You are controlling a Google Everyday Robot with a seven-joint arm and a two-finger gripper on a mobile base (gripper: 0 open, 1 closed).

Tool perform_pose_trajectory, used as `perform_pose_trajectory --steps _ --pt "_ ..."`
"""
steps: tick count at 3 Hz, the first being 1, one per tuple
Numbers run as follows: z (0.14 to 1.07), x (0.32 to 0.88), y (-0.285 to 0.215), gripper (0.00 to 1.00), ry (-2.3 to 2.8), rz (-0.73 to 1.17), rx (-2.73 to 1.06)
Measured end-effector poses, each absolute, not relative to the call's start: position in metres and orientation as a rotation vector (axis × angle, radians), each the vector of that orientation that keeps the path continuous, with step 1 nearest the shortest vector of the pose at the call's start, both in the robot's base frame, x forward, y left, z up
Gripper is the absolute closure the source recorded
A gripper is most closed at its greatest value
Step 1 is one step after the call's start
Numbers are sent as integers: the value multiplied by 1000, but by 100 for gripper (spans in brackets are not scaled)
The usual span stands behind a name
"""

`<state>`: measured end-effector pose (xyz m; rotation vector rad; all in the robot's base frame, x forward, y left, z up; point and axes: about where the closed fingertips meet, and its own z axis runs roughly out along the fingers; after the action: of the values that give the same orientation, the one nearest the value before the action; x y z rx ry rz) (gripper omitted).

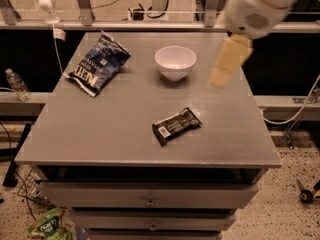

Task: Pick blue chip bag

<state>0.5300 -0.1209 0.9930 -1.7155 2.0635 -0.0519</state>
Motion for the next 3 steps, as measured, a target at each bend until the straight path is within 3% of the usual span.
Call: perform_pose_trajectory --steps 1,3 --pt "1000 578 -44 0 1997 58 -1698" --pt "997 608 -20 0 1963 60 -1687"
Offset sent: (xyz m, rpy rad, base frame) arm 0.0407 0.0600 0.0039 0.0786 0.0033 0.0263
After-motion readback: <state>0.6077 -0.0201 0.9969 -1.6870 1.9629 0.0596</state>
